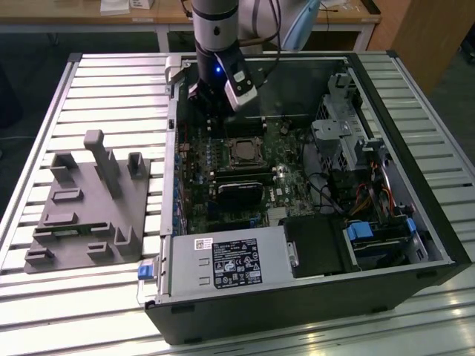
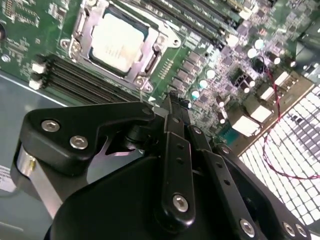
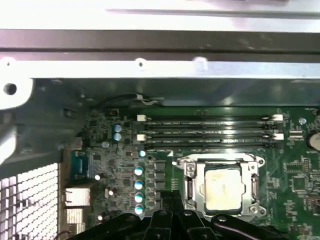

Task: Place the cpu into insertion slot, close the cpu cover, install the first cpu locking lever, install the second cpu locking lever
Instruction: 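Install the first cpu locking lever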

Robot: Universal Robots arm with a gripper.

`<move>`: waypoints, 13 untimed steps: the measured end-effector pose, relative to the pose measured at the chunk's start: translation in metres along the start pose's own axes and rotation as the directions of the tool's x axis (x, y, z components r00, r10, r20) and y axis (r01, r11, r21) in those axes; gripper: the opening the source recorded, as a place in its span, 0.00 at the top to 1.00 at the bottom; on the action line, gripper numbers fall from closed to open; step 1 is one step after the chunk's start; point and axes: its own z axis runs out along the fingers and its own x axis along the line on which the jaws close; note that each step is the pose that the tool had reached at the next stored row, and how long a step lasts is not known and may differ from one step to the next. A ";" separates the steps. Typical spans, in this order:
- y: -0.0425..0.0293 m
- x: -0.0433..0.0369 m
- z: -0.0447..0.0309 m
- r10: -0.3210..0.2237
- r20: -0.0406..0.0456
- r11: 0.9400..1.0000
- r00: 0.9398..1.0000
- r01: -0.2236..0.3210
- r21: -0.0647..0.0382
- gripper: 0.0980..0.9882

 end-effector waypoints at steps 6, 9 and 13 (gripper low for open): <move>-0.0007 0.0046 0.0005 0.003 -0.002 0.998 1.000 -0.003 -0.065 0.99; -0.0013 0.0054 0.0007 0.004 -0.003 0.994 1.000 -0.005 -0.109 0.99; -0.0019 0.0066 0.0016 0.006 -0.004 0.989 1.000 -0.006 -0.146 0.99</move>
